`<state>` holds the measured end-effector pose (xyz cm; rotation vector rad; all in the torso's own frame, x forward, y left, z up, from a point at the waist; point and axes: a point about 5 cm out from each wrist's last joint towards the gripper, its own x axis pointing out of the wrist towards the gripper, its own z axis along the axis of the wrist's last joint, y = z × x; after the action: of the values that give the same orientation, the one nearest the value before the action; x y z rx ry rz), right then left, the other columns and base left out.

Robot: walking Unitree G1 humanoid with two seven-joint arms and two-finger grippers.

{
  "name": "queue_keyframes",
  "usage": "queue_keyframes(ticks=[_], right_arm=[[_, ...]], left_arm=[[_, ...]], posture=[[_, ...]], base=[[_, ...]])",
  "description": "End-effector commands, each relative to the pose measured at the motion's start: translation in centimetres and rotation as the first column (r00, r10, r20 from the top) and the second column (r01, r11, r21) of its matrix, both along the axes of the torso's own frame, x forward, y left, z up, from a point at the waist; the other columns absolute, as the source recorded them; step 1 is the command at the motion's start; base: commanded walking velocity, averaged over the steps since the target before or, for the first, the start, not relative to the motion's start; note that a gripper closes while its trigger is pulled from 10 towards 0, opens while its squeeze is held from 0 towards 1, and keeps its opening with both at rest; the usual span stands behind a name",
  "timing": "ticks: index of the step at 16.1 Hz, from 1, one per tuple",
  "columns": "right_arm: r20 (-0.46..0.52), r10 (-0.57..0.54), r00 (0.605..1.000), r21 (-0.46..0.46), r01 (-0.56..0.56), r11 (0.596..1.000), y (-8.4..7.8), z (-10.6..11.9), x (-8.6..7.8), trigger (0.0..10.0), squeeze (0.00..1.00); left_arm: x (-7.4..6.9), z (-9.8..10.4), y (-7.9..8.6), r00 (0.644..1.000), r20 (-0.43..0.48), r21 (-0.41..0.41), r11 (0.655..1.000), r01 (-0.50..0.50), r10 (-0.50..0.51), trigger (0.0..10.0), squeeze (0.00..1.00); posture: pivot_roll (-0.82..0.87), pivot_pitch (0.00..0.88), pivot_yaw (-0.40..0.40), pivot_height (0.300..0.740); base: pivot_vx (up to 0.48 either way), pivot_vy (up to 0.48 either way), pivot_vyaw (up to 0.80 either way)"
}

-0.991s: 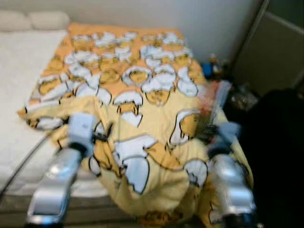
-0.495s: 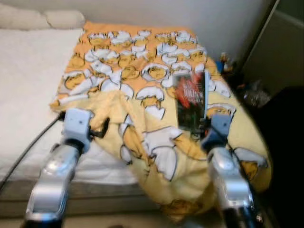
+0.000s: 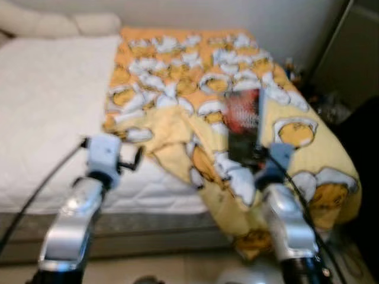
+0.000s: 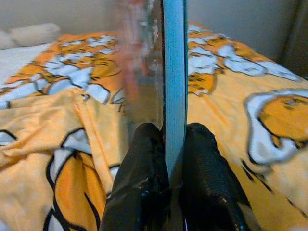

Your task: Clean up the room

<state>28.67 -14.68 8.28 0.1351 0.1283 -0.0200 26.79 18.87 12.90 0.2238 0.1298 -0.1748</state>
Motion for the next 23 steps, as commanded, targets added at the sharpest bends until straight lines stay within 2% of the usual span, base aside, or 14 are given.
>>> queue_keyframes(ticks=[1, 4, 8, 15, 23], right_arm=[[0.062, -0.013, 0.998, 0.017, 0.012, 1.000, -0.14, 1.38, 0.47, 10.0, 0.00], [0.064, -0.015, 0.998, 0.006, 0.015, 1.000, -0.23, 1.42, 0.53, 10.0, 0.00], [0.061, -0.034, 0.998, 0.048, 0.031, 0.998, -0.29, 1.39, 0.59, 10.0, 0.00], [0.078, -0.012, 0.997, 0.007, 0.011, 1.000, -0.11, 1.51, 0.63, 10.0, 0.00], [0.090, 0.026, 0.996, 0.005, -0.026, 1.000, 0.42, 1.63, 0.60, 10.0, 0.00]], left_arm=[[0.19, 0.46, 0.52, 1.000, 0.011, 0.014, 1.000, -0.011, 0.011, 10.0, 0.00], [0.37, 0.47, 0.67, 1.000, 0.010, 0.017, 1.000, -0.013, 0.013, 10.0, 0.00], [0.43, 0.37, 0.72, 1.000, 0.008, 0.021, 1.000, -0.012, 0.012, 10.0, 0.00], [0.43, -0.01, 0.73, 1.000, 0.005, 0.022, 1.000, -0.015, 0.014, 10.0, 0.00], [0.40, -0.13, 0.65, 1.000, 0.008, 0.027, 1.000, -0.009, 0.009, 10.0, 0.00]], posture=[[-0.01, 0.000, -0.029, 0.740], [-0.01, 0.000, -0.030, 0.740], [0.00, 0.000, -0.030, 0.740], [0.00, 0.000, -0.032, 0.740], [0.00, 0.000, -0.033, 0.740]], base=[[0.000, 0.431, -0.80], [0.000, 0.437, -0.80], [0.000, 0.441, -0.60], [0.000, 0.439, 0.00], [0.000, 0.440, 0.00]])
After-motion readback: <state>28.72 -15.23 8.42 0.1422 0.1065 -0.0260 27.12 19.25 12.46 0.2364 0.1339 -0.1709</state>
